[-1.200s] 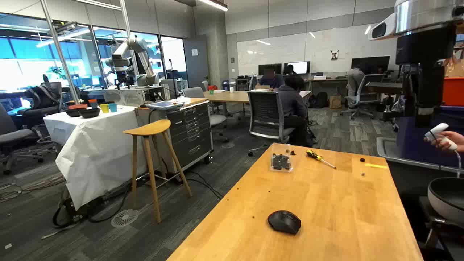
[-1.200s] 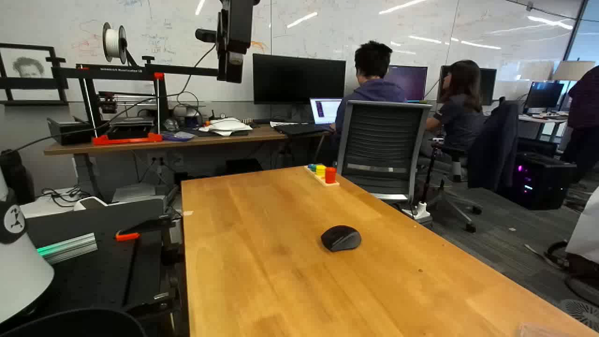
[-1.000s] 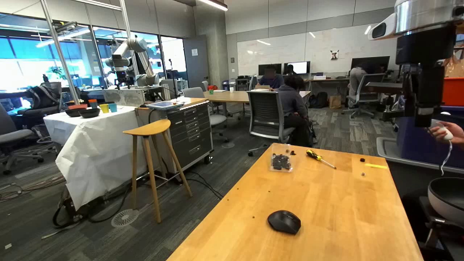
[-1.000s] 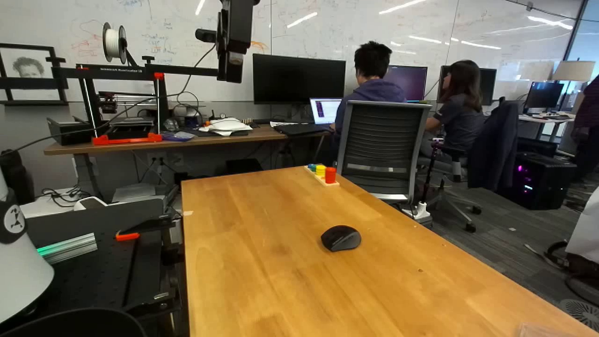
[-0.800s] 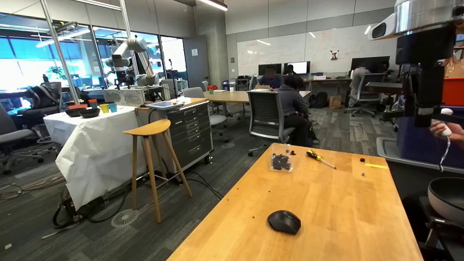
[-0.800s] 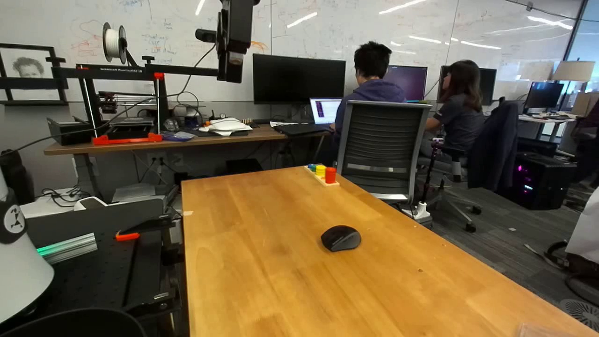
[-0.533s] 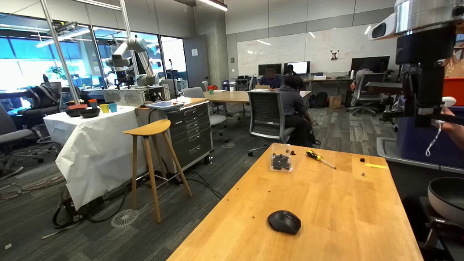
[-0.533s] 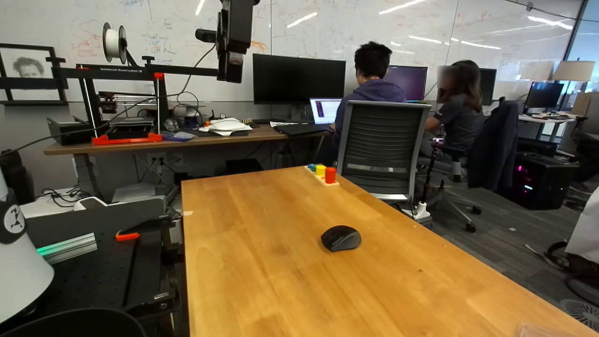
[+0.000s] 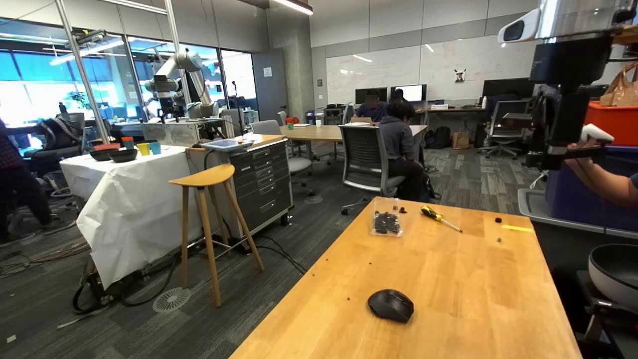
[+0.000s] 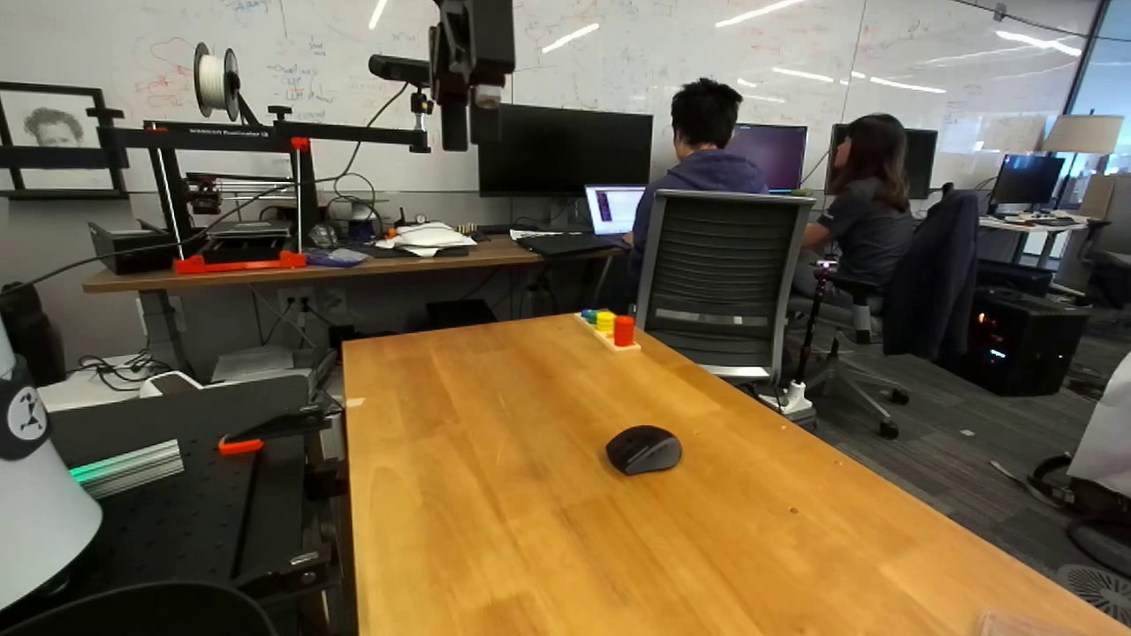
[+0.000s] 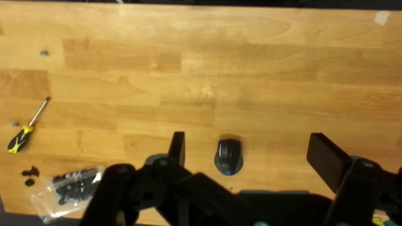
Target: Push down on a button on the black mouse.
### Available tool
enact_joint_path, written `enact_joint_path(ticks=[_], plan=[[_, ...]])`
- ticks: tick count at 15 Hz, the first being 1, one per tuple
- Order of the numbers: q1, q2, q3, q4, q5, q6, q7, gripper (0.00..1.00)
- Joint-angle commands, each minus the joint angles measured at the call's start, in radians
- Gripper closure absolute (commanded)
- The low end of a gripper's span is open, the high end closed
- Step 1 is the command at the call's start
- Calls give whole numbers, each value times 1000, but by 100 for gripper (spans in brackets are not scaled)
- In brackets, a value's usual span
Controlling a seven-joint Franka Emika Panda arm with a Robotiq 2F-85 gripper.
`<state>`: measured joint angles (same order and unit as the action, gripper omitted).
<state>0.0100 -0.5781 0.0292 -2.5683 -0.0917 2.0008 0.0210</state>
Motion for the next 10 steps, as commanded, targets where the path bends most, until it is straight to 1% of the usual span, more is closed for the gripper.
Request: enact_joint_path(ticks=[1,3,4,5,6,9,10], plan=[[-13,89,24,13,-103,205,-14,0],[-21,159,14,23,-141,311,-17,0],[-24,202,-2,30,-137,367,-23,25],[-29,241,-13,36,-135,417,-25,26],[-35,277,-23,40,-130,467,-28,32],[-44,394,-62,62,-88,602,-56,58],[-47,433,-75,71,-77,638,-68,65]])
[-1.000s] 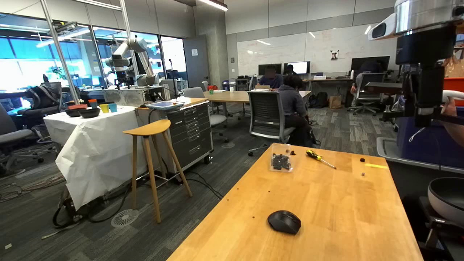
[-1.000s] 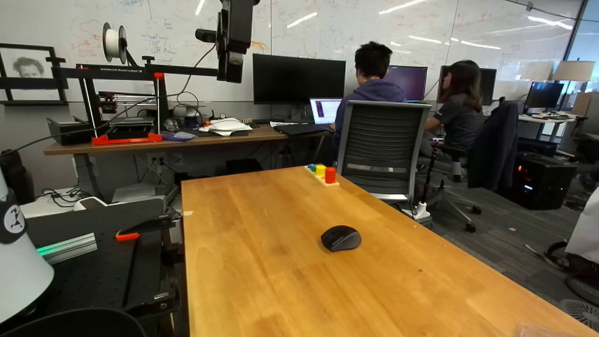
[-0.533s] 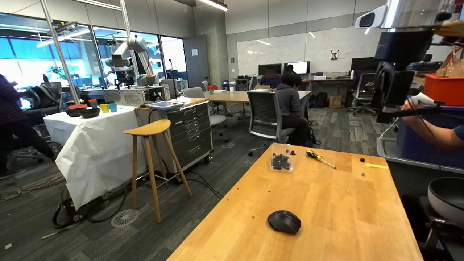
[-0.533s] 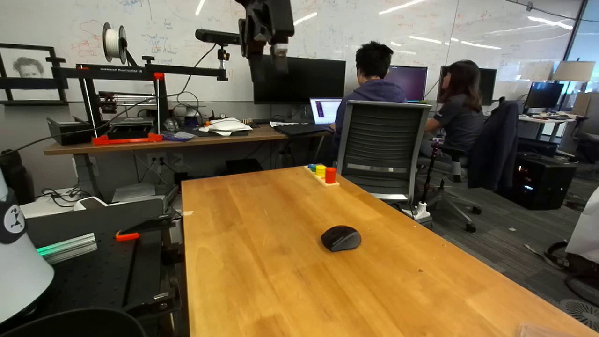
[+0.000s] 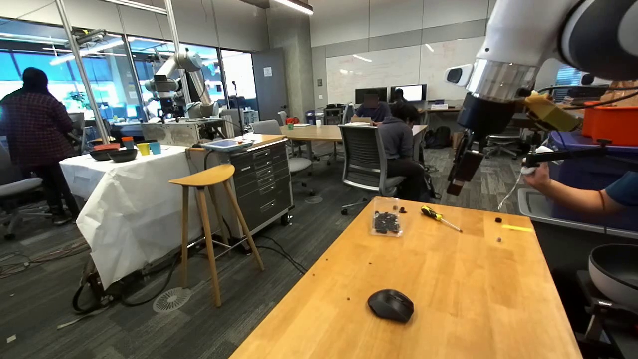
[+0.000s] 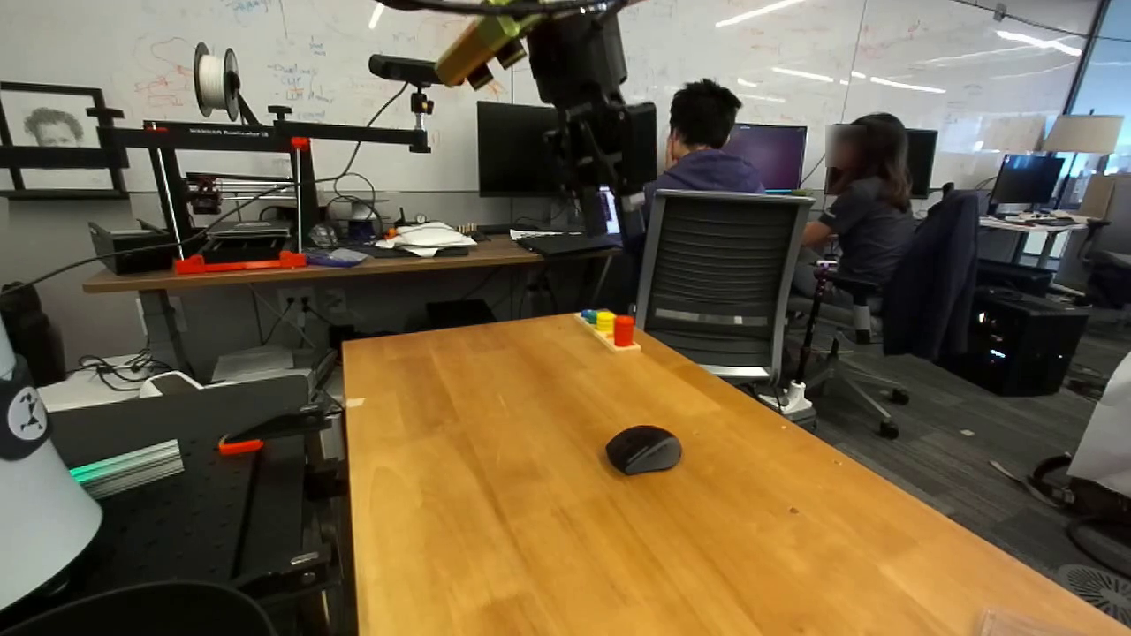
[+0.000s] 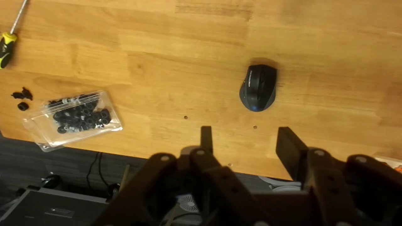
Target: Push down on a button on the black mouse.
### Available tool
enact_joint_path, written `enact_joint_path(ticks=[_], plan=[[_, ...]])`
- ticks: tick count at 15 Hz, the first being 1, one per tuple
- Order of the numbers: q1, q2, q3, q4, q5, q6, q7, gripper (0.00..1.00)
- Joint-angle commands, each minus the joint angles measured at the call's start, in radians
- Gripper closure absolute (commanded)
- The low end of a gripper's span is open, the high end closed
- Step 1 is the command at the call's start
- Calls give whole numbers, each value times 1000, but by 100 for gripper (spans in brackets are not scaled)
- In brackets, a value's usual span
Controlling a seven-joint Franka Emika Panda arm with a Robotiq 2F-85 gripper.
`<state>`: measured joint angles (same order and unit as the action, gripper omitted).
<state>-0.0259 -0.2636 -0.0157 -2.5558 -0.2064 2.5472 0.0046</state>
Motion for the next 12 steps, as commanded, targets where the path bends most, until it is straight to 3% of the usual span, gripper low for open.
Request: enact_joint_path(ticks=[1,4,5,8,12], plan=[[-12,154,-39,70,46,120,-62,72],[-12,274,-60,114,112,170,-116,96],[-11,309,-61,128,147,175,-138,100],[-25,413,-47,170,223,183,-184,100],[-45,522,-36,228,233,175,-191,100]])
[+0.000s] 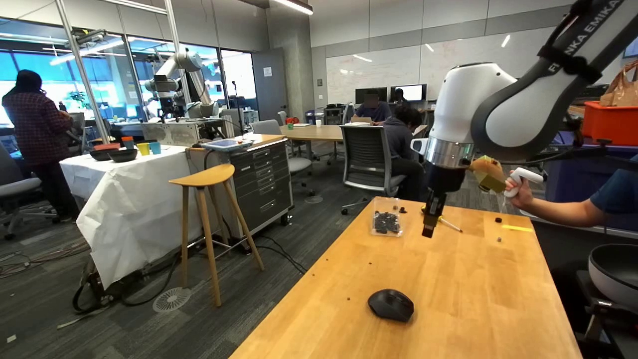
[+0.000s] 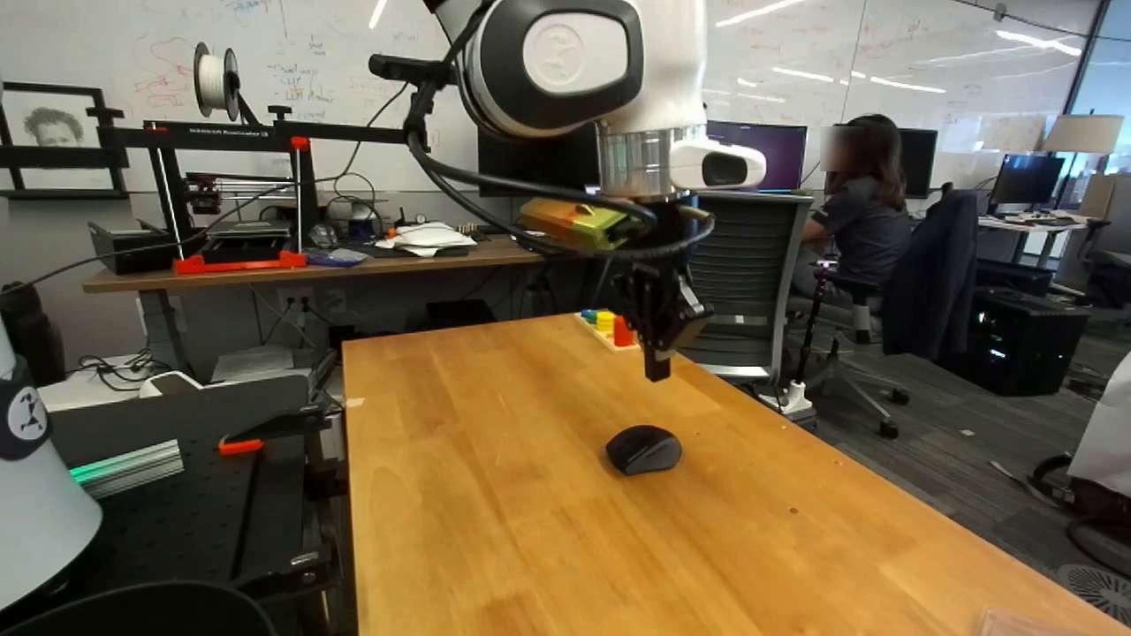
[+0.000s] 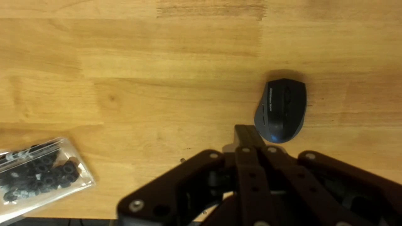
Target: Push down on a button on the black mouse.
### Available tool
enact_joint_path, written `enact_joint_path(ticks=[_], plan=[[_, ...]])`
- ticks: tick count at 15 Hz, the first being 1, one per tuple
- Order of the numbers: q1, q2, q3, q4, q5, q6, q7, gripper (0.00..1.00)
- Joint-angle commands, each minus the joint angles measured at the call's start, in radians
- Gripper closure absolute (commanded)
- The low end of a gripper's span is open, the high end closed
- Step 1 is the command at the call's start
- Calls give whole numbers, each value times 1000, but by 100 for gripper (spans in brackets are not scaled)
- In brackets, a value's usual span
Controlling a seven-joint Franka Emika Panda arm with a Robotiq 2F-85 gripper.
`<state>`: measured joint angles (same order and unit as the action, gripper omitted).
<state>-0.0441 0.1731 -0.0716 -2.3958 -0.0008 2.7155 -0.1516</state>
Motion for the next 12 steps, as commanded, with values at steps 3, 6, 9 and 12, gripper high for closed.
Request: enact_joint_path(ticks=[3,6,9,12], plan=[[-31,141,31,90,12,-5,-26,100],[-12,180,38,84,-21,-8,-9,100],[6,209,43,78,-55,-4,3,100],[18,241,45,93,-76,-2,7,100]])
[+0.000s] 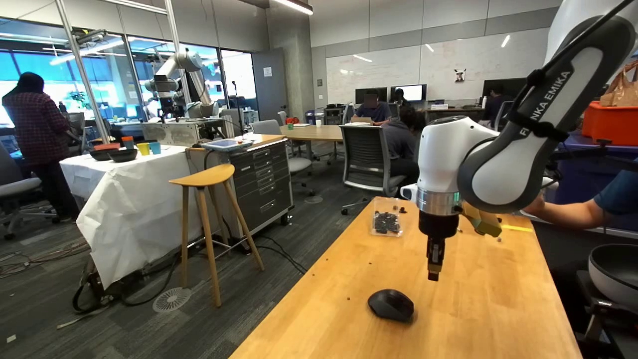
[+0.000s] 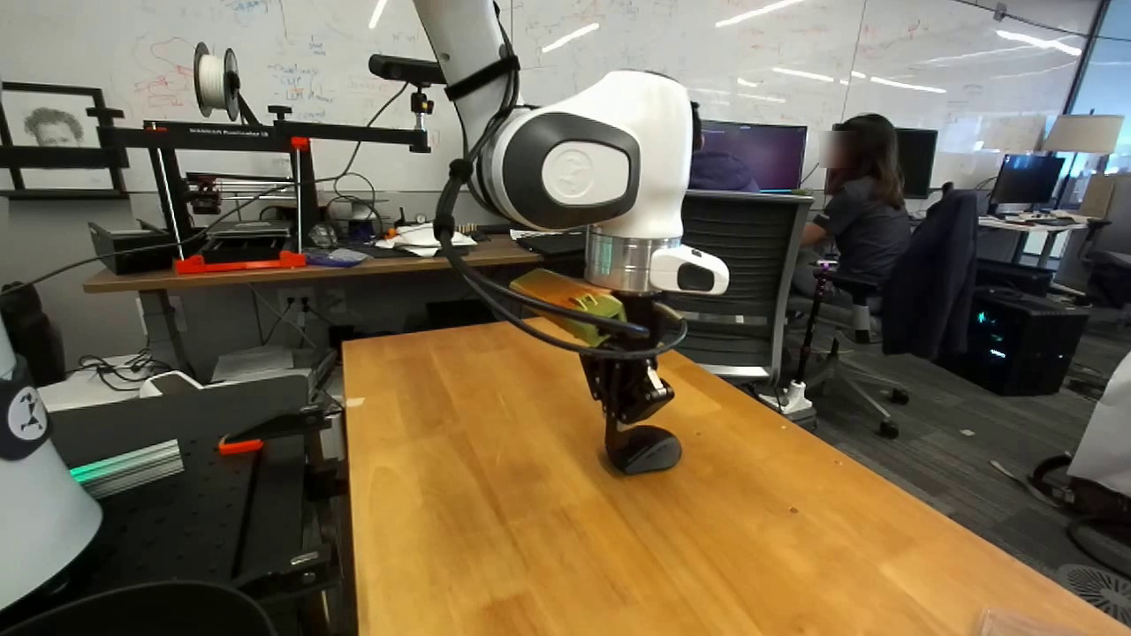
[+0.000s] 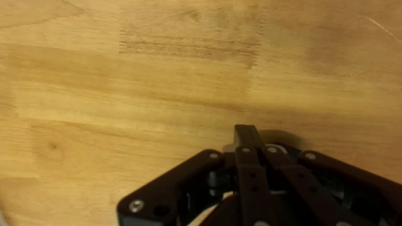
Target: Push down on a button on the black mouse.
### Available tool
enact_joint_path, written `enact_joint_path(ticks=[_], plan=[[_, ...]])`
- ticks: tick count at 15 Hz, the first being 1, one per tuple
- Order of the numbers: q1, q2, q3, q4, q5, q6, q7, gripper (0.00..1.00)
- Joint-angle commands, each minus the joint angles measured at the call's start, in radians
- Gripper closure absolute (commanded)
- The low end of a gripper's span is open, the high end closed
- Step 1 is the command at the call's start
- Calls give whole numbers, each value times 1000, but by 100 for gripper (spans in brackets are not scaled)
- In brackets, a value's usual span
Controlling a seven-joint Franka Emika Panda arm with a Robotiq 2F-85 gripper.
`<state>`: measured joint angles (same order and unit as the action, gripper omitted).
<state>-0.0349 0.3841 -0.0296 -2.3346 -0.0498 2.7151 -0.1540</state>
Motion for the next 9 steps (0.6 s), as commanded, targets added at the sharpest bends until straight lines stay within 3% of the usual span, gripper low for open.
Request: enact_joint_path(ticks=[1,9], plan=[[11,39,4,37,-32,1,9,100],[44,141,1,136,-76,1,20,100]])
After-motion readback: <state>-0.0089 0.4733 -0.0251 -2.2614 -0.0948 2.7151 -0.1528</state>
